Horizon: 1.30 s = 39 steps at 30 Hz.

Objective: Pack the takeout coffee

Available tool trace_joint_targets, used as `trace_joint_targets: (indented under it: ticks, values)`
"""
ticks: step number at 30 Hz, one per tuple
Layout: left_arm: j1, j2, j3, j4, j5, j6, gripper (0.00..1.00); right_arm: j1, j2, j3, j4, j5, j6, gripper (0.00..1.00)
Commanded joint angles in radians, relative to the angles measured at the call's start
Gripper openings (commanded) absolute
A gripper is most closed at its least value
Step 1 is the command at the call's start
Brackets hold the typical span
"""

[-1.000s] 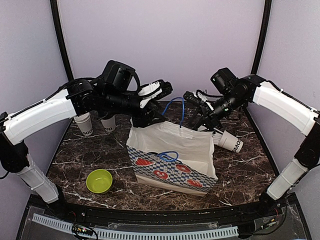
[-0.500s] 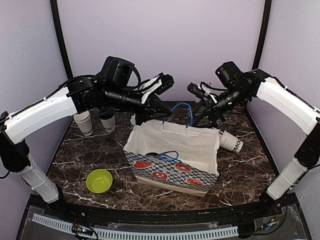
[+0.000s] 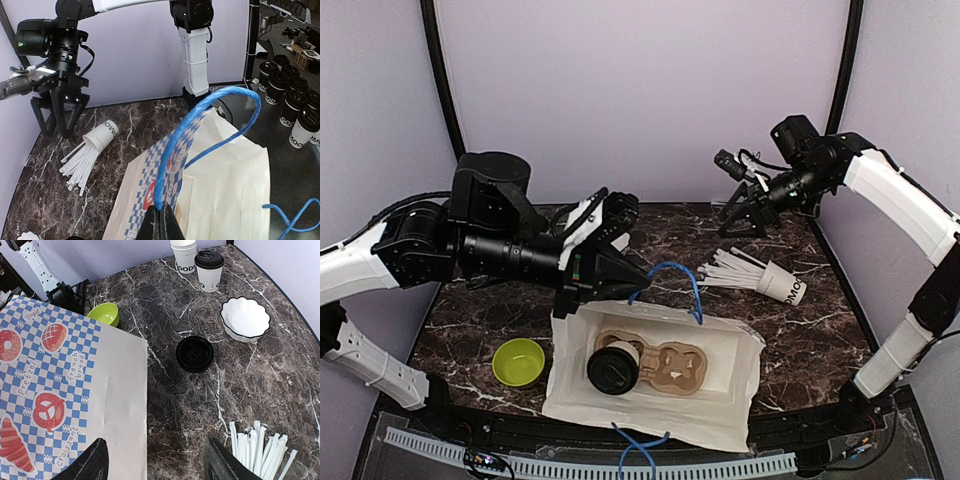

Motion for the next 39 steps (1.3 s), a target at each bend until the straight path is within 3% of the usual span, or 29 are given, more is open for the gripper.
trace_joint_targets:
  ticks: [1, 13, 19, 25, 33, 34, 37, 39]
  values:
    - [-0.068, -0.025, -0.051, -0.006, -0.098, -0.061, 0.00, -0.003, -0.011, 0.005, 0.021, -0.006, 0.020, 0.64]
    - [-0.104, -0.041, -0.086, 0.026, -0.176, -0.061, 0.00, -0.002, -0.035, -0.013, 0.025, 0.004, 0.027, 0.64]
    - [-0.091, 0.035, -0.023, 0.069, -0.479, -0.001, 0.00, -0.005, -0.034, -0.002, 0.029, 0.017, 0.032, 0.64]
    - [0.073, 0.114, 0.032, 0.063, -0.424, -0.037, 0.00, -0.032, -0.043, -0.021, 0.074, 0.079, 0.065, 0.63]
    - [0.166, 0.195, 0.096, 0.044, -0.372, -0.055, 0.00, -0.049, -0.043, -0.024, 0.089, 0.103, 0.087, 0.64]
    - [0.168, 0.202, 0.123, 0.031, -0.370, -0.060, 0.03, -0.050, -0.043, -0.021, 0.087, 0.102, 0.087, 0.64]
    - [0.170, 0.244, 0.227, -0.122, -0.361, -0.075, 0.37, -0.055, -0.051, -0.018, 0.083, 0.106, 0.088, 0.64]
    - [0.170, 0.258, 0.330, -0.239, -0.382, -0.093, 0.49, -0.062, -0.058, -0.023, 0.084, 0.111, 0.088, 0.64]
